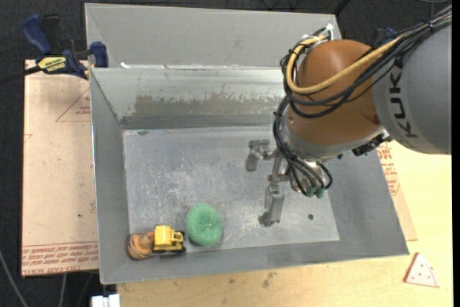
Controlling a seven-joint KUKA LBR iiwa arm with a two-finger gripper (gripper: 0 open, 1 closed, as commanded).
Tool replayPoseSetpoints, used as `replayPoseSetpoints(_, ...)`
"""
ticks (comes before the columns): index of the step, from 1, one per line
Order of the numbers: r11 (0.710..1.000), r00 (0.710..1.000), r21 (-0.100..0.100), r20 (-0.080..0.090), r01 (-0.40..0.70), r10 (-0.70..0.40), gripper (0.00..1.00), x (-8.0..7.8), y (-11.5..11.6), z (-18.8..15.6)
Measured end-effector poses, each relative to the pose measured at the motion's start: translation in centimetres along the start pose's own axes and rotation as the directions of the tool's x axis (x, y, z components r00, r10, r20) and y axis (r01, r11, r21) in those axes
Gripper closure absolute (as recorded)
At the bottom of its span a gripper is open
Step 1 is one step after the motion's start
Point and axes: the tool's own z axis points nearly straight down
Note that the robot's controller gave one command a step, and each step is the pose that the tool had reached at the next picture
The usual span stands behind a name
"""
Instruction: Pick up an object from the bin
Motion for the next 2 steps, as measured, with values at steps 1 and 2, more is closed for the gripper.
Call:
replayPoseSetpoints(1,1.0,1.0,-0.001,0.009,-0.002,0.002,0.0,-0.2,0.0,-0.4)
replayPoseSetpoints(2,0.999,0.999,0.0,0.018,0.039,-0.039,0.0,-0.2,1.1,3.5)
